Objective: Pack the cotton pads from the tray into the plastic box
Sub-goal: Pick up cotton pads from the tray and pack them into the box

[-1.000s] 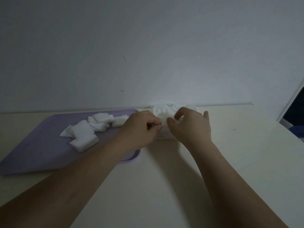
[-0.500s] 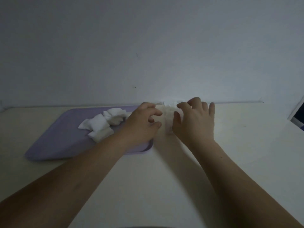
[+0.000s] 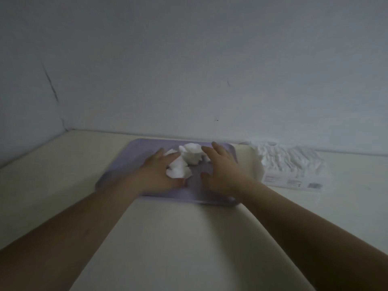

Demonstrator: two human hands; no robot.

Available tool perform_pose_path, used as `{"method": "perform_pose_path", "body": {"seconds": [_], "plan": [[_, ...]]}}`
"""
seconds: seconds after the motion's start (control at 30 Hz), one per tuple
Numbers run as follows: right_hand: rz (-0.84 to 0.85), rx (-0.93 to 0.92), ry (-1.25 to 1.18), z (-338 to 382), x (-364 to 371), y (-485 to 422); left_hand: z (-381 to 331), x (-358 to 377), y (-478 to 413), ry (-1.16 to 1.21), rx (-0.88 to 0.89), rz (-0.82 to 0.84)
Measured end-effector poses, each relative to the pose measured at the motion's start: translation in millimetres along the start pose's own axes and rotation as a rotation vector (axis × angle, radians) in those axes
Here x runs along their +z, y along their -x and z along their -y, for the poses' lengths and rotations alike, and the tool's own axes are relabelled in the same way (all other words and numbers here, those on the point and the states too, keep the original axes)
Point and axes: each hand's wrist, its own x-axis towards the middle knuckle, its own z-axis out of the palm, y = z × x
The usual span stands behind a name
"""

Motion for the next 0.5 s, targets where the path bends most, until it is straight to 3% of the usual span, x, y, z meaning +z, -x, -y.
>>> {"method": "perform_pose_path", "body": {"seconds": [0.17, 0.37, 0.43, 0.5], "plan": [[0.08, 0.133, 0.102, -19, 1, -36, 6, 15, -12, -0.152, 0.008, 0.073], [0.143, 0.16, -0.019, -21, -10, -34, 0, 6, -18, -0.041, 0.1, 0.104], [0.131, 0.156, -0.069, -25, -13, -23, -7, 4, -15, 0.079, 0.094, 0.047], [0.08, 0.161, -0.096, -30, -16, -9, -16, 4, -14, 0.287, 0.04, -0.117]]}}
